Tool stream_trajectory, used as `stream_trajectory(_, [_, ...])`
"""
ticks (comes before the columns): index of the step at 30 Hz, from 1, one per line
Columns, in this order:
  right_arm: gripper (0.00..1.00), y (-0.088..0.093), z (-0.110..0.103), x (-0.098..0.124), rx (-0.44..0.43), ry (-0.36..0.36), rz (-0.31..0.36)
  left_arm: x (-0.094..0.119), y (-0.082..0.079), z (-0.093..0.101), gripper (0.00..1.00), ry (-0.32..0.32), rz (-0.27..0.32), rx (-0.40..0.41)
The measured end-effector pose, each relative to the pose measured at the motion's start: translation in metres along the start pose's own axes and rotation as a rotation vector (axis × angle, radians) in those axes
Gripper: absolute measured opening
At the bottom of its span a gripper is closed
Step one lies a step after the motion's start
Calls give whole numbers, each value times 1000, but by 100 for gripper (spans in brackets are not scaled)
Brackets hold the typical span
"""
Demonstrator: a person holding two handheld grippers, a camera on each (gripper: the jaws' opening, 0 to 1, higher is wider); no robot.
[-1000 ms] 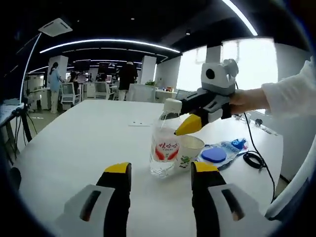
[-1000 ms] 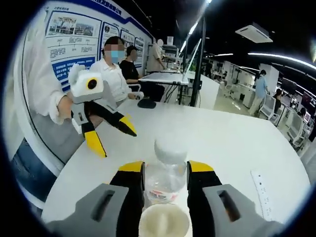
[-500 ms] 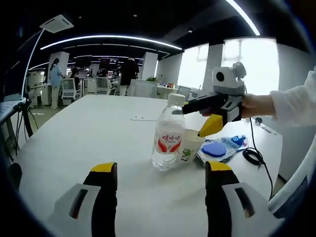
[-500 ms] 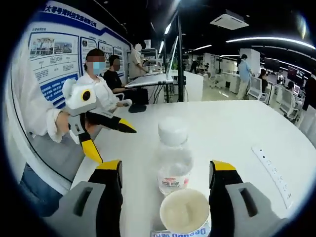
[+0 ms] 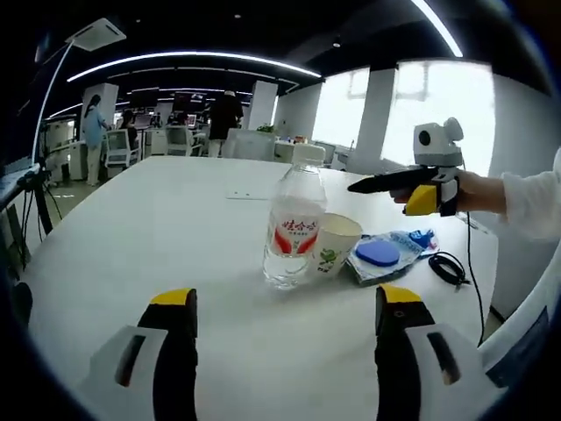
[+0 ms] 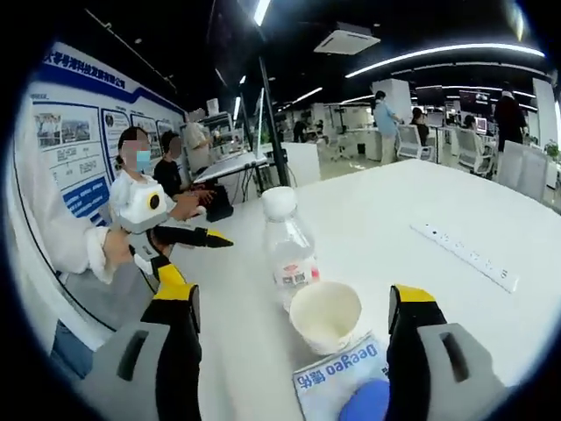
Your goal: Arrange the tabletop items into an orderly group along one side of the table until the central work area is clear of visible clutter.
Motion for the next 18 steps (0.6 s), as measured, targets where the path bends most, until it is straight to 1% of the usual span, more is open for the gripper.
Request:
stream_trajectory(1, [87, 3, 0, 6, -20, 9, 4, 0, 1, 1, 86, 2, -3, -2])
stream_trajectory(3, [88, 7, -1, 14, -28, 15, 18, 0, 2, 3, 87, 6, -15, -9])
stream_trajectory(4, [88, 11, -1, 19, -42, 30, 22, 0, 3, 4, 87, 9, -20, -10])
stream_trajectory(6, [88, 17, -1, 27, -48, 47, 14, -1, 4, 5, 86, 13, -26, -10])
stream_trajectory(10, [89, 23, 1, 42, -78, 82, 25, -3, 7, 6, 85, 23, -44, -12])
stream_trajectory(12, [89, 25, 3, 48, -79, 97, 28, -4, 8, 6, 85, 28, -48, -13])
stream_trajectory(15, [89, 29, 3, 61, -58, 133, 16, -4, 8, 7, 85, 34, -53, -15])
stream_trajectory(18, [90, 32, 2, 76, -78, 155, 34, -5, 8, 8, 85, 39, -53, -13])
Point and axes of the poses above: the point that each gripper's makers call its tool centre point, and the gripper's own axes: x roughly backward along the fingers, z roughly to its right, y roughly out of its underside, the point moved 7 cm from there along x, roughly backward along the fingers, and after that the axes turned 4 degrees about -x, right-handed, at the moved point
